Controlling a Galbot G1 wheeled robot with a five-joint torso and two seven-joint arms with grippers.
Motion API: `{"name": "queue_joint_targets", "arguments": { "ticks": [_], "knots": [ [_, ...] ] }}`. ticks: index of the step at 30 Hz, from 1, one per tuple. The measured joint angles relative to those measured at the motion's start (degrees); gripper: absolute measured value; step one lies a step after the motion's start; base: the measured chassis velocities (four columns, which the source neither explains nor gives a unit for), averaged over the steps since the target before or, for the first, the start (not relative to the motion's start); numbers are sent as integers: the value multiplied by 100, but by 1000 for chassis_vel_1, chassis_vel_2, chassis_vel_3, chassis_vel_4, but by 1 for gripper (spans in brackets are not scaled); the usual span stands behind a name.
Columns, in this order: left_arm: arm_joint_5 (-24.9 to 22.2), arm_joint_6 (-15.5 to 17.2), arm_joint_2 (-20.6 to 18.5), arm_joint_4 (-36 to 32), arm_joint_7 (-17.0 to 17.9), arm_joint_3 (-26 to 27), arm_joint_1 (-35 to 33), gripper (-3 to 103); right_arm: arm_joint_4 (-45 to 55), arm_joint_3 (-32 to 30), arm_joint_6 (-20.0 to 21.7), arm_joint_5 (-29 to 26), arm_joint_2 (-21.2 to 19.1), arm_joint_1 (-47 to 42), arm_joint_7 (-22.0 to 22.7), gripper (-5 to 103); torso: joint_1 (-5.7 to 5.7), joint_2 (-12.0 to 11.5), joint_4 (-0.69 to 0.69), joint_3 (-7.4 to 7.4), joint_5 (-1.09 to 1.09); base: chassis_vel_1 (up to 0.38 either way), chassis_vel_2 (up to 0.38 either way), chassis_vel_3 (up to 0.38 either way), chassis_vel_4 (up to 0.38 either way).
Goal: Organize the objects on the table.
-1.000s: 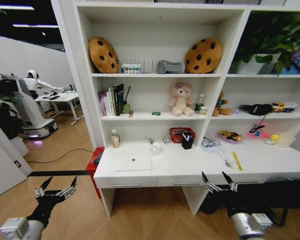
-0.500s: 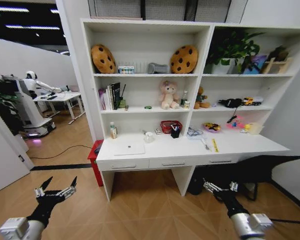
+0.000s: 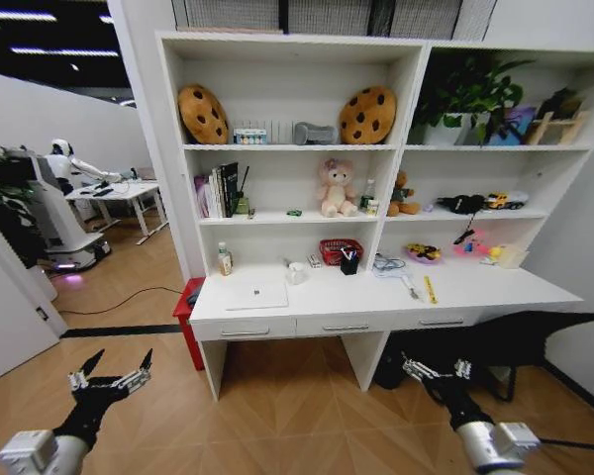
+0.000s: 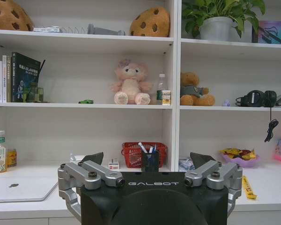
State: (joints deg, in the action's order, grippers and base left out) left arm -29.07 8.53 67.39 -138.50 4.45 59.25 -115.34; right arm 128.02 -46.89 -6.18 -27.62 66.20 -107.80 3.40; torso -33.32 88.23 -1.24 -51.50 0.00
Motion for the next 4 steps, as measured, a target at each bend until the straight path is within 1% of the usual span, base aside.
{"name": "queue_joint_targets", "arguments": {
  "ticks": [4],
  "knots": [
    [0, 0, 0, 0, 0, 0, 0, 100, 0, 0, 0, 0, 0, 0, 0, 100, -1, -1, 0, -1, 0, 0, 0, 0, 0]
  ]
}}
